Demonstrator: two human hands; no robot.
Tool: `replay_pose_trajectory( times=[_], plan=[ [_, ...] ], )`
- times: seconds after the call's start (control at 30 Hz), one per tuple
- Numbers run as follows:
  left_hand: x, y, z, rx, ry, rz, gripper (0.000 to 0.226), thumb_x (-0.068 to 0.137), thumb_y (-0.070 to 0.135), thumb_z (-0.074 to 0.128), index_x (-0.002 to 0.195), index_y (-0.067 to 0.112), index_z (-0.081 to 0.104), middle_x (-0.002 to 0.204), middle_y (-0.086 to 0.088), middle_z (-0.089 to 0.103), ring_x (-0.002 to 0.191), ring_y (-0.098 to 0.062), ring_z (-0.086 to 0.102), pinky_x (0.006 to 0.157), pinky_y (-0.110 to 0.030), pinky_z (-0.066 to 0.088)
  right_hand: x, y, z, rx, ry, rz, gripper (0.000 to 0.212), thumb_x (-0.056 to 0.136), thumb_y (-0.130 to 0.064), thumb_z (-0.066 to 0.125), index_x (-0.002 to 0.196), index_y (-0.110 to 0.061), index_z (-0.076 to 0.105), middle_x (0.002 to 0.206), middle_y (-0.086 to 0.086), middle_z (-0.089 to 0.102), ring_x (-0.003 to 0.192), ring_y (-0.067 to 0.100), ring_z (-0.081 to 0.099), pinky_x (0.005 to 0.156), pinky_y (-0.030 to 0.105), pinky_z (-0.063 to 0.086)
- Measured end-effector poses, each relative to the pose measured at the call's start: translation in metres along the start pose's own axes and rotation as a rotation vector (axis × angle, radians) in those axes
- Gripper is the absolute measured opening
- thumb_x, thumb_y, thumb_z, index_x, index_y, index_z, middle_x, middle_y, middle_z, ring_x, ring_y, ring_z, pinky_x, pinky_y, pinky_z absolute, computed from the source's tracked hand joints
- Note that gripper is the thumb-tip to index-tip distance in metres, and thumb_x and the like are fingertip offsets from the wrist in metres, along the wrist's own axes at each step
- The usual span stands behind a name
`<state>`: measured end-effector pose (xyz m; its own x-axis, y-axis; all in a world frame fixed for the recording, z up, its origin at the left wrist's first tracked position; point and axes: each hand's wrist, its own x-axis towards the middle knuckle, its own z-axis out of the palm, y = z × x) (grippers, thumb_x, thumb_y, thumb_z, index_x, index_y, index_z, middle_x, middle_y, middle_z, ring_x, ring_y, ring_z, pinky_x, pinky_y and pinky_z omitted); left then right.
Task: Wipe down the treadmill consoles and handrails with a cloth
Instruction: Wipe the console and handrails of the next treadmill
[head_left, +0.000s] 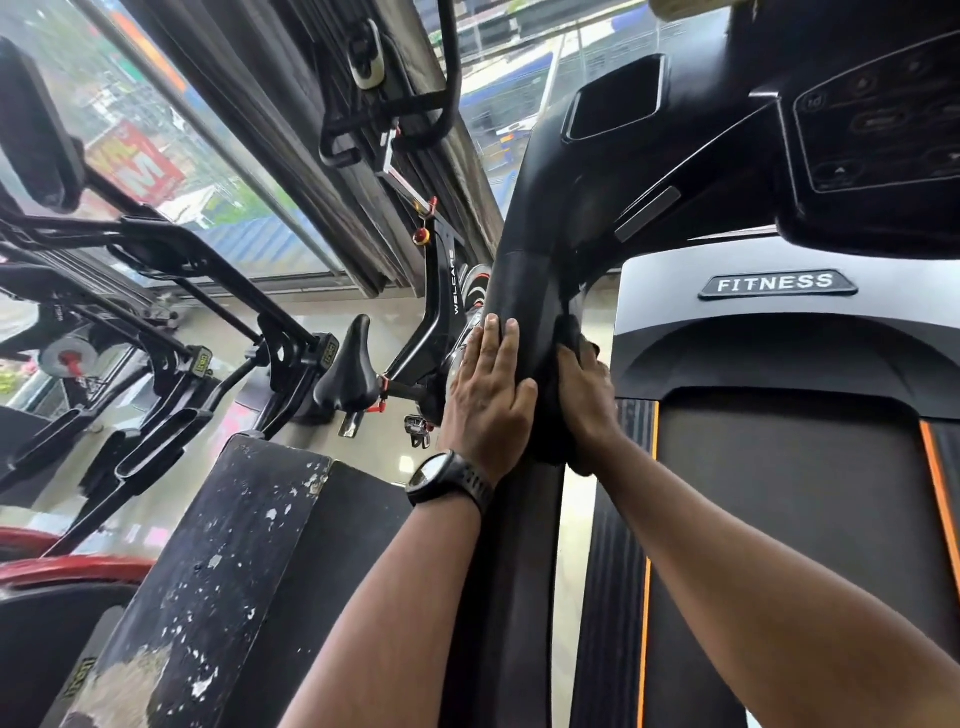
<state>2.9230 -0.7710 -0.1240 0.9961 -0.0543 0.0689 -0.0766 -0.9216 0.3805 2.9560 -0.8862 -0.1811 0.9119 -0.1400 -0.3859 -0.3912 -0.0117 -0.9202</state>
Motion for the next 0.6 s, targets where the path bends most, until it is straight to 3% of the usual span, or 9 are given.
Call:
replay_pose_trajectory(
  times=[0.1, 0.17, 0.23, 0.3, 0.37, 0.5, 0.6],
  plan=[
    [0.000, 0.001, -0.002, 0.009, -0.002, 0.010, 0.075, 0.088, 0.043, 0.030, 0.160, 0.022, 0.017, 0.168, 0.000, 0.006, 0.154, -0.010, -0.001, 0.126, -0.041, 0.008, -0.018, -0.002, 0.003, 0.013, 0.075, -0.194, 0.050, 0.105, -0.039, 0.046, 0.154, -0.034, 0.040, 0.153, 0.004, 0.044, 0.137, 0.025, 0.044, 0.113, 0.042, 0.035],
    [-0.001, 0.003, -0.003, 0.004, -0.010, 0.003, 0.074, 0.090, 0.040, 0.032, 0.160, 0.022, 0.017, 0.168, 0.000, 0.005, 0.154, -0.010, -0.002, 0.126, -0.039, 0.007, -0.017, -0.005, 0.005, 0.009, 0.117, -0.283, 0.051, 0.106, -0.038, 0.047, 0.155, -0.032, 0.035, 0.157, -0.001, 0.041, 0.139, 0.023, 0.043, 0.111, 0.042, 0.035],
    [-0.001, 0.004, -0.003, -0.002, -0.011, 0.001, 0.073, 0.091, 0.038, 0.034, 0.160, 0.021, 0.018, 0.168, 0.000, 0.005, 0.154, -0.010, -0.002, 0.126, -0.039, 0.007, -0.005, -0.004, 0.005, 0.023, 0.104, -0.251, 0.047, 0.105, -0.040, 0.045, 0.150, -0.031, 0.034, 0.153, 0.000, 0.045, 0.134, 0.028, 0.049, 0.108, 0.048, 0.040],
    [0.000, 0.004, -0.003, 0.001, -0.009, 0.003, 0.073, 0.091, 0.037, 0.033, 0.160, 0.021, 0.017, 0.168, 0.000, 0.005, 0.154, -0.010, -0.001, 0.126, -0.039, 0.008, 0.006, 0.003, 0.004, 0.027, 0.066, -0.080, 0.045, 0.104, -0.044, 0.041, 0.147, -0.029, 0.035, 0.149, 0.006, 0.046, 0.130, 0.034, 0.050, 0.107, 0.053, 0.041],
    [-0.001, 0.004, -0.003, 0.000, -0.011, -0.001, 0.073, 0.091, 0.037, 0.033, 0.160, 0.022, 0.017, 0.168, 0.000, 0.005, 0.154, -0.010, -0.001, 0.126, -0.039, 0.007, 0.000, 0.010, 0.004, 0.009, 0.051, 0.002, 0.047, 0.104, -0.044, 0.043, 0.148, -0.029, 0.042, 0.151, 0.007, 0.042, 0.132, 0.033, 0.048, 0.110, 0.051, 0.038],
    [-0.001, 0.006, -0.004, -0.007, -0.006, -0.007, 0.073, 0.091, 0.036, 0.035, 0.160, 0.023, 0.018, 0.168, 0.001, 0.006, 0.154, -0.010, -0.001, 0.126, -0.036, 0.007, -0.012, 0.004, 0.007, 0.012, 0.153, -0.207, 0.047, 0.104, -0.031, 0.052, 0.150, -0.025, 0.046, 0.156, 0.000, 0.037, 0.140, 0.021, 0.041, 0.113, 0.043, 0.037],
    [-0.002, 0.008, -0.006, -0.016, -0.006, -0.015, 0.072, 0.090, 0.036, 0.035, 0.160, 0.023, 0.019, 0.168, 0.001, 0.006, 0.154, -0.010, 0.000, 0.126, -0.034, 0.006, 0.005, -0.001, 0.002, -0.023, 0.114, -0.169, 0.048, 0.105, -0.036, 0.045, 0.152, -0.025, 0.044, 0.156, 0.003, 0.038, 0.139, 0.024, 0.041, 0.112, 0.043, 0.034]
  ],
)
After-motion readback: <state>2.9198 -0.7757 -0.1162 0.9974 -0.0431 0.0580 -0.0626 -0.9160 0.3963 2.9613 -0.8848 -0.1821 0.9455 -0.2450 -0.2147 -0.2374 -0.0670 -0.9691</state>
